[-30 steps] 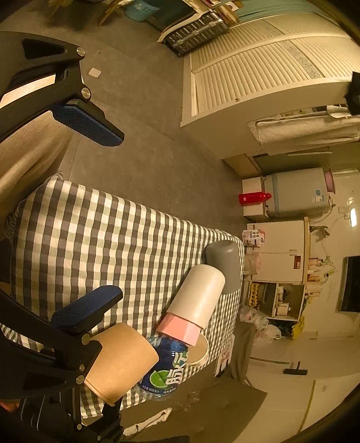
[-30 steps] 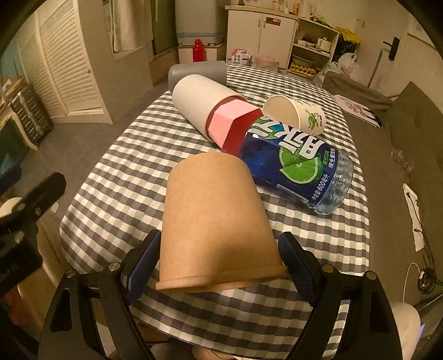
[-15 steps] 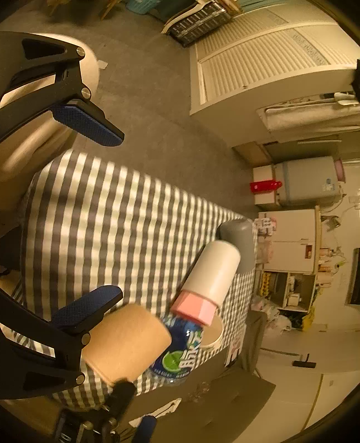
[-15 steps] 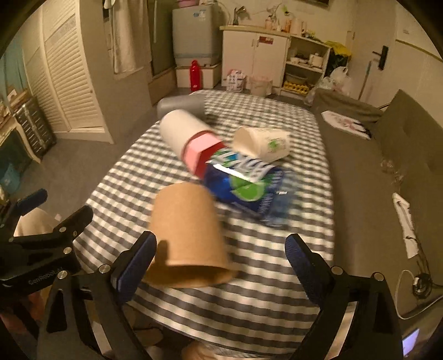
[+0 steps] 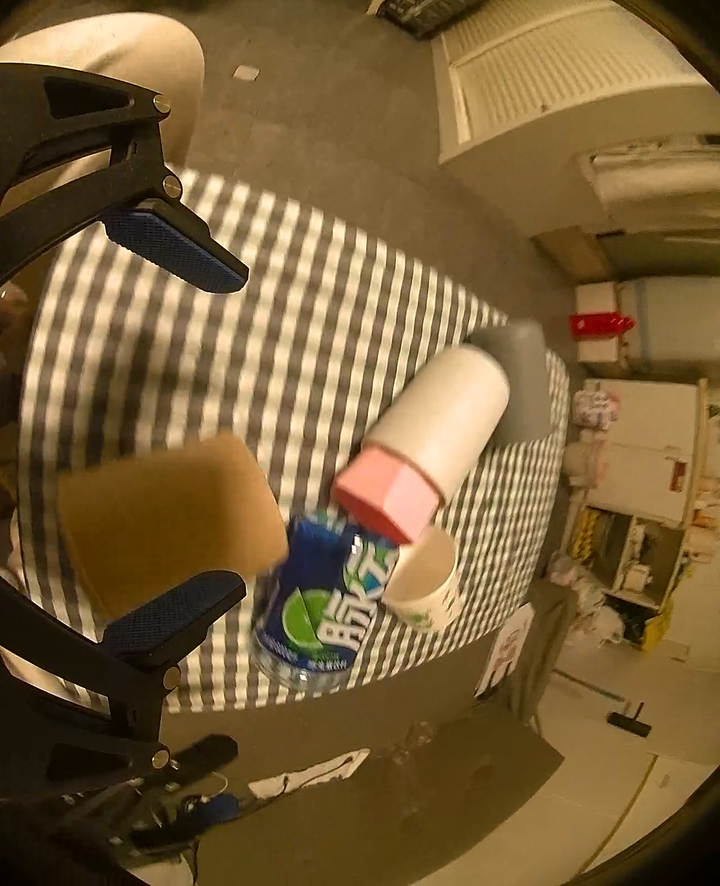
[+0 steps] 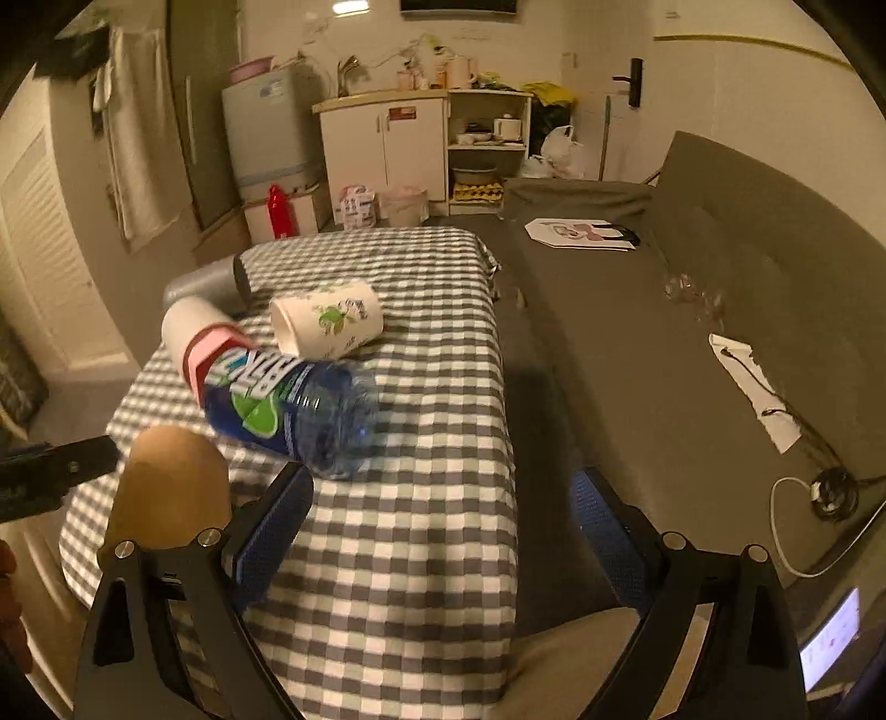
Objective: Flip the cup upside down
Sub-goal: 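Lift the tan cup with the right gripper and rotate it rim-down, then lower the tan cup onto the tablecloth with the right gripper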
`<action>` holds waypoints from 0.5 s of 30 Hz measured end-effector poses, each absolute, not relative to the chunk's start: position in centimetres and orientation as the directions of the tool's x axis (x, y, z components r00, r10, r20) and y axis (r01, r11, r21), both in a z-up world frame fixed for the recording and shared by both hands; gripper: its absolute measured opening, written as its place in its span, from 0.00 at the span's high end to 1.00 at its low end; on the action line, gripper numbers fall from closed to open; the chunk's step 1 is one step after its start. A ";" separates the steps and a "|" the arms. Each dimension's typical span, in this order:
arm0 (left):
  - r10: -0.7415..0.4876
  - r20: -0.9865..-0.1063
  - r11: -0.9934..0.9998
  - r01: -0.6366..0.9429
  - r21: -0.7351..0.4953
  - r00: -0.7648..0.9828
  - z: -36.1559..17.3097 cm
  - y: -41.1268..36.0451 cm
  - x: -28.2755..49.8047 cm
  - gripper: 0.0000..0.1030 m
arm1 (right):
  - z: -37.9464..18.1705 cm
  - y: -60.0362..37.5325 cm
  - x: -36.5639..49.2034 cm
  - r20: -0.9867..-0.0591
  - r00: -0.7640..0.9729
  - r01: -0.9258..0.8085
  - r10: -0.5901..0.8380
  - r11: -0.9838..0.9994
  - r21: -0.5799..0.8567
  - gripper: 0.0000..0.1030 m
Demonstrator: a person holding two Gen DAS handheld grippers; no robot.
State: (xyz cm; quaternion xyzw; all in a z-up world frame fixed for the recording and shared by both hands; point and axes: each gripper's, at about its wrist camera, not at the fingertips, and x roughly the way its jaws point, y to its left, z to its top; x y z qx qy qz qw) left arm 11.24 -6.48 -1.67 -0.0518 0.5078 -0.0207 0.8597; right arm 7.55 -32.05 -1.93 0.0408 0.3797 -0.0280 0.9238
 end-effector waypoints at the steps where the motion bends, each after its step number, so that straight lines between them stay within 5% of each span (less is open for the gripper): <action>1: -0.092 -0.880 0.994 -0.015 -0.111 0.467 -1.9 -6.8 11.7 0.00 | -2.0 -32.1 7.6 -0.703 0.711 0.082 -0.015 0.995 0.061 0.08; 14: -0.230 -0.941 0.972 0.018 -0.233 0.248 -6.1 -9.7 14.4 0.02 | -3.7 -33.6 9.4 -0.735 0.677 0.120 0.040 0.979 0.164 0.08; 15: -0.247 -0.940 0.968 0.018 -0.250 0.233 -6.4 -9.8 14.5 0.08 | -3.7 -33.6 9.4 -0.734 0.678 0.120 0.041 0.979 0.166 0.08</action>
